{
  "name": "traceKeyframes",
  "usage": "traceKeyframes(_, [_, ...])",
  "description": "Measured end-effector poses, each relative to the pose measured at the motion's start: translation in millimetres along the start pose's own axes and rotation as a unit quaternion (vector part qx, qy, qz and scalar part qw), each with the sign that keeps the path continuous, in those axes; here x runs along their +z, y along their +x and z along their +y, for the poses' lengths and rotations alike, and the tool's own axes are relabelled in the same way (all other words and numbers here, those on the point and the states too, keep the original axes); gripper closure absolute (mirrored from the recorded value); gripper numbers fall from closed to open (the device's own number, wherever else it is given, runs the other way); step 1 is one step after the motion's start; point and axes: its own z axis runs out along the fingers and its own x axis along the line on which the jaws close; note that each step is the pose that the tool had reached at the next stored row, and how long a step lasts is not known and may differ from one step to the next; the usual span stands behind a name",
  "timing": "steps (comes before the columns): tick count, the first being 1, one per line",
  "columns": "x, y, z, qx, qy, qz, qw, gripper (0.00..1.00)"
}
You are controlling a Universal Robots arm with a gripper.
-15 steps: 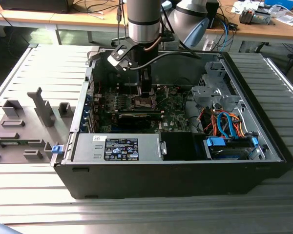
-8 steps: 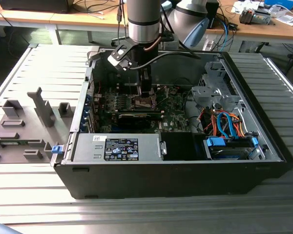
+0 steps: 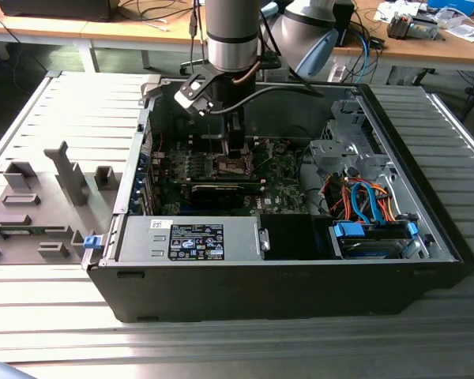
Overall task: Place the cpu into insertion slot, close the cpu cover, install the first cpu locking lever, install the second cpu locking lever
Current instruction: 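Place the cpu into insertion slot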
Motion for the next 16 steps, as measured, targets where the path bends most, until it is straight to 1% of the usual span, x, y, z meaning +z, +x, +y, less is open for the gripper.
traceKeyframes(3, [2.1, 0.1, -0.1, 0.000, 0.0000, 0.0000, 1.00000, 0.46])
traceKeyframes(7, [2.8, 0.1, -0.1, 0.000, 0.0000, 0.0000, 1.00000, 0.46])
traceKeyframes(9, [6.7, 0.4, -0.3, 0.000, 0.0000, 0.0000, 1.00000, 0.46])
traceKeyframes(14, [6.8, 0.9, -0.3, 0.000, 0.0000, 0.0000, 1.00000, 0.46])
traceKeyframes(16, [9.7, 1.0, -0.4, 0.000, 0.0001, -0.0010, 1.00000, 0.46])
